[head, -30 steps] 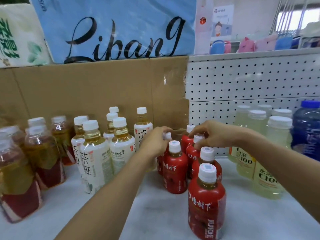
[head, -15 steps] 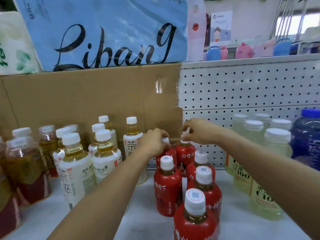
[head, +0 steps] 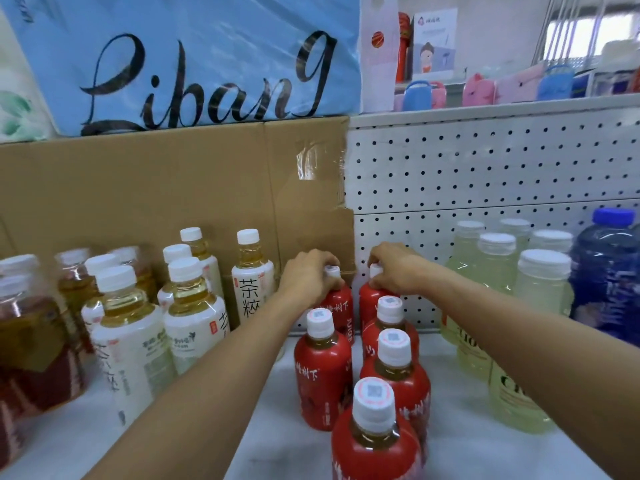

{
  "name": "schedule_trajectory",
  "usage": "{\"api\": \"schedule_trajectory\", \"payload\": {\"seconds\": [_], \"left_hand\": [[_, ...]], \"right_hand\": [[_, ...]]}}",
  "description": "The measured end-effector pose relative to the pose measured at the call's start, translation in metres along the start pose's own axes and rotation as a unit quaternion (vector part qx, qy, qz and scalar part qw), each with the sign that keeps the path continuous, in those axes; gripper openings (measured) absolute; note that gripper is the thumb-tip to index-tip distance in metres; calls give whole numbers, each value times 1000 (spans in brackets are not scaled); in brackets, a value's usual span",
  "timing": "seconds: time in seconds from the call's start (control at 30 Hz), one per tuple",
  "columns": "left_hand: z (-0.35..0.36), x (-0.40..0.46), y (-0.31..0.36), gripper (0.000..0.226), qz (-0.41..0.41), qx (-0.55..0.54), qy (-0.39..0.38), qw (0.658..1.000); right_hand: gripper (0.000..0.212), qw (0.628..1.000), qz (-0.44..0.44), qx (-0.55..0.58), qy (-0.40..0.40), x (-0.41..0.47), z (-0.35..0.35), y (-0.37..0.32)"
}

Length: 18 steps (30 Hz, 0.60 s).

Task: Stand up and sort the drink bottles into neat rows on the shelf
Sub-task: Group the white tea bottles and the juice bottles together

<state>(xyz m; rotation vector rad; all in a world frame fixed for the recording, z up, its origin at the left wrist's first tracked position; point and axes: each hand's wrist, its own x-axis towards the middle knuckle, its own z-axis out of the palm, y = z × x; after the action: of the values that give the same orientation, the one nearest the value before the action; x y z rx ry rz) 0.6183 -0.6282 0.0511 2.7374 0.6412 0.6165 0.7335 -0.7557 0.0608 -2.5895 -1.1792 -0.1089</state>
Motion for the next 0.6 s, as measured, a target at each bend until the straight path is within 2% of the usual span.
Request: {"api": "schedule_trajectory", "payload": {"seconds": [0.07,0.17,0.23,0.3,0.37,0.43,0.5,0.6], "left_hand": [[-1,0,1,45,-2,-12,-15,1000],[-9,-11,-1,45,-2,-120,-48,992],[-19,-31,-2,44,1,-189,-36,981],[-25,-59,-4,46,0,-237,-25,971],[-28,-86,-8,50,-5,-230,-55,972],[-29,-105,-11,47,-10,-193,-76,978],[-30,-111,-9,36,-21,-205,-65,976],[-29,-105,-2,20,6,-176,-24,984]], "right_hand": [[48,1000,2,18,-4,-3,0,2],[56,997,4,71,6,-20,-7,3],[49,991,-21,123,43,-42,-15,1],[34,980,-64,182,58,-69,-22,0],[25,972,-104,211,5,-93,-24,0],[20,975,-130,177,-34,-107,-23,2],[21,979,-138,148,-26,-108,-20,6],[17,983,-125,137,-7,-105,-16,9]]}}
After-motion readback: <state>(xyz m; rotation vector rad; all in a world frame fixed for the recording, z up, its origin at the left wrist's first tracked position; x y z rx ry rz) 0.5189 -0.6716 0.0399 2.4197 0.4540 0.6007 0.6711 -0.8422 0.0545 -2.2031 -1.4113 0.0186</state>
